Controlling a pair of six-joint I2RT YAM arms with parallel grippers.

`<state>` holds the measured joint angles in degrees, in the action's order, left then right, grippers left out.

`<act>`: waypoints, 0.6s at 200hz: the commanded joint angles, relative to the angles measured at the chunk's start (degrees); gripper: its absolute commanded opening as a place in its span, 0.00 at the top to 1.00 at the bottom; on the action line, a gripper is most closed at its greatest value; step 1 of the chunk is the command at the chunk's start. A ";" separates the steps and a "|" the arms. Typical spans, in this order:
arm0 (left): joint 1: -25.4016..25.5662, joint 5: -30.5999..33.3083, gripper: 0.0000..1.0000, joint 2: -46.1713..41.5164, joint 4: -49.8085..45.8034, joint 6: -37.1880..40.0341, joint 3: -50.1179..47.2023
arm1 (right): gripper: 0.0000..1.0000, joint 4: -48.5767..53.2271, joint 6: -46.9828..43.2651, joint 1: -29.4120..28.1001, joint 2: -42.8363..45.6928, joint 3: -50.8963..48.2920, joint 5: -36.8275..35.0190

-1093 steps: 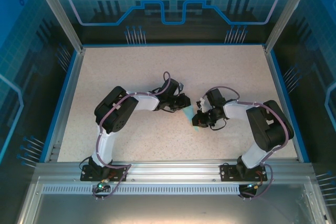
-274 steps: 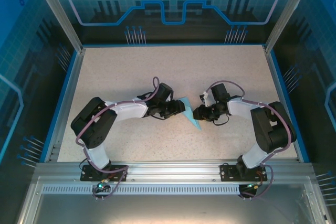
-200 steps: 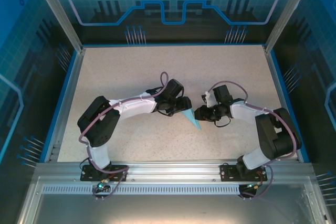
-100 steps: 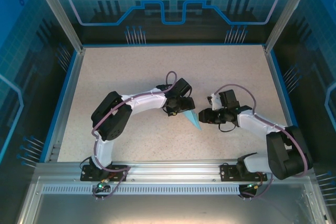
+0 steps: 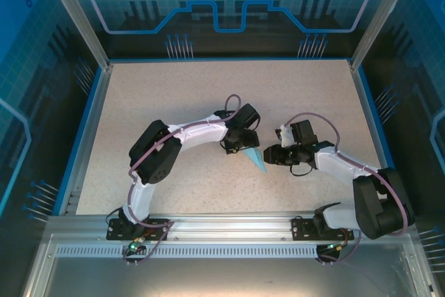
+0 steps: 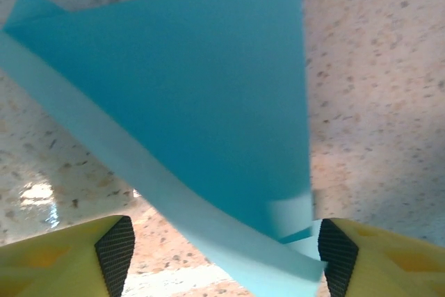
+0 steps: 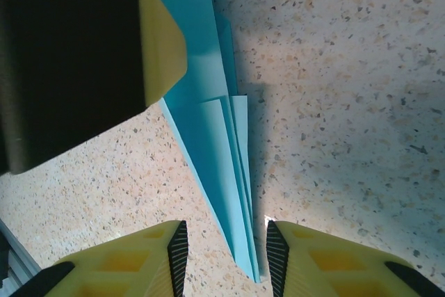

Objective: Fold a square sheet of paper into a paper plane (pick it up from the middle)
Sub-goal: Turn over a paper plane at the center of the table.

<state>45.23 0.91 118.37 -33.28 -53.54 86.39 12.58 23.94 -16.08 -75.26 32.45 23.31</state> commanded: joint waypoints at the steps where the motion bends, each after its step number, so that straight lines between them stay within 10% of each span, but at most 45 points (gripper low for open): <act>1: 0.98 1.21 0.29 0.56 -3.46 1.42 1.27 | 0.61 0.91 0.31 1.12 0.30 -0.24 -0.14; 120: 1.35 1.63 0.84 -13.29 15.48 3.64 -17.70 | 0.61 2.86 -3.49 -1.75 -4.44 5.26 5.26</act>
<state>46.35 1.93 108.36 -23.18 -51.96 71.50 13.50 22.59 -16.25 -78.50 34.92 27.31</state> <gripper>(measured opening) 0.254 0.390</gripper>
